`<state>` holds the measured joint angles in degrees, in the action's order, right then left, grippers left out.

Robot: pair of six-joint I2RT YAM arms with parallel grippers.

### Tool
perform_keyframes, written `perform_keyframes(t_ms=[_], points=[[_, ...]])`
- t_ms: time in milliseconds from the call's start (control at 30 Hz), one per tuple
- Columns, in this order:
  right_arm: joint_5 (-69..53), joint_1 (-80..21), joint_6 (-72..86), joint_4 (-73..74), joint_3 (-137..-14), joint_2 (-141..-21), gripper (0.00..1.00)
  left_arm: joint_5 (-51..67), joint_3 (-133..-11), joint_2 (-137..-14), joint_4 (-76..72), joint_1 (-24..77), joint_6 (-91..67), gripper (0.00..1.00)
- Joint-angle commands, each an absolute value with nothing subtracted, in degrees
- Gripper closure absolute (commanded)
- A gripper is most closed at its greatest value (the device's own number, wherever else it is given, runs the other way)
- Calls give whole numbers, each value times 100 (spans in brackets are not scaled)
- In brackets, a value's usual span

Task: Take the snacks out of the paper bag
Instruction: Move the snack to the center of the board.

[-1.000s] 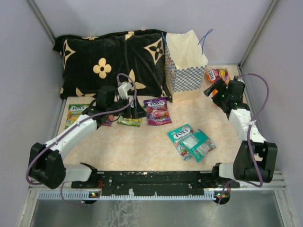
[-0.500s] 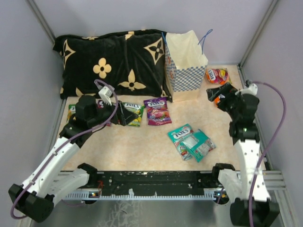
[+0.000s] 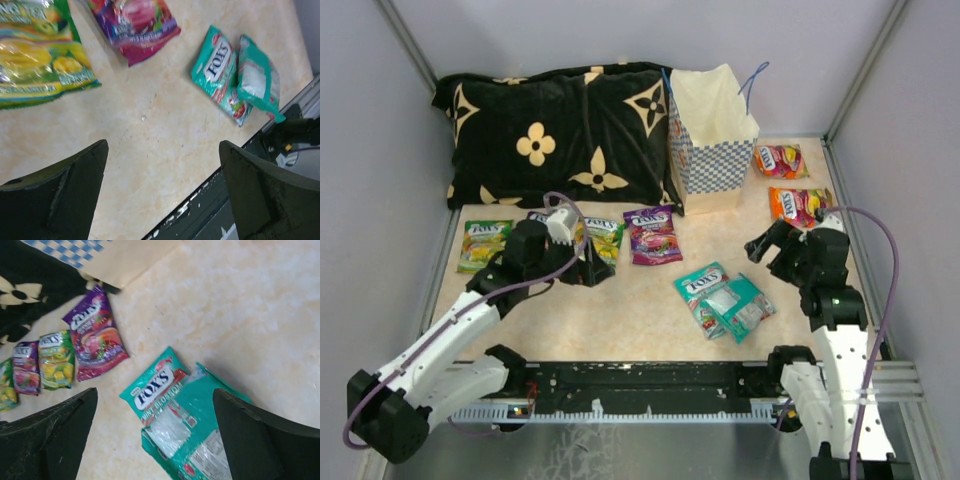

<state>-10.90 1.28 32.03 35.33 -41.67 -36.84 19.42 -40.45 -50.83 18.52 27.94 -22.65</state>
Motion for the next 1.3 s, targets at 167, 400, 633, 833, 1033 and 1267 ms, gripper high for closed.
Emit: perform_keyframes(t_ms=[167,400,633,833,1033,1267], points=[[209,-404,3719,4626,-4108,-3980,1,226,-4246,-6822,1166,4988,-2759,2],[509,-1300,4143,4067,-3889,-4444,1,604,-4755,-8577,-41,5250,-2777,5],[668,-1731,4188,3525,-3683,-5027,1,755,-5552,-9965,-637,5246,-2529,17],[651,-1729,3969,3283,-3719,-5194,7,624,-6061,-10627,-774,5212,-2459,38],[650,-1731,3820,3261,-3736,-5370,7,997,-6221,-10817,-788,5144,-2343,59],[609,-1728,3802,3137,-3705,-5480,6,1317,-6252,-10686,-770,5079,-2241,96]])
